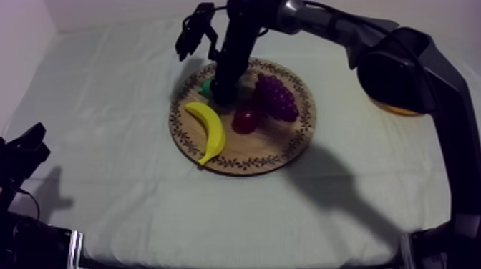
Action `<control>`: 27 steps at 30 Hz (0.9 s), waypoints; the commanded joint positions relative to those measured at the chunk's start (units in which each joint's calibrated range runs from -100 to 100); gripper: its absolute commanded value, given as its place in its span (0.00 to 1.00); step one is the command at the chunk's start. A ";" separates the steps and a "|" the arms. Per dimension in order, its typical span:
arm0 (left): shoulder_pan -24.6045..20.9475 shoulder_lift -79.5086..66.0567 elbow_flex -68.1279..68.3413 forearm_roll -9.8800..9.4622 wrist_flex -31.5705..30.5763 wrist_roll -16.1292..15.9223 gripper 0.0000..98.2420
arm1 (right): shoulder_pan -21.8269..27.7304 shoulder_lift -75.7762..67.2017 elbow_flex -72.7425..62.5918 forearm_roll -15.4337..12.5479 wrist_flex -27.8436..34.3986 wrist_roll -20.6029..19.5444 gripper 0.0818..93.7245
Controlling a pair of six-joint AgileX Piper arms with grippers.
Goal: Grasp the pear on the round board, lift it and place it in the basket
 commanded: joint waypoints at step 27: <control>-0.01 0.00 0.05 0.02 -0.01 0.02 0.00 | 1.69 -34.30 33.65 -2.42 -1.66 -1.02 0.40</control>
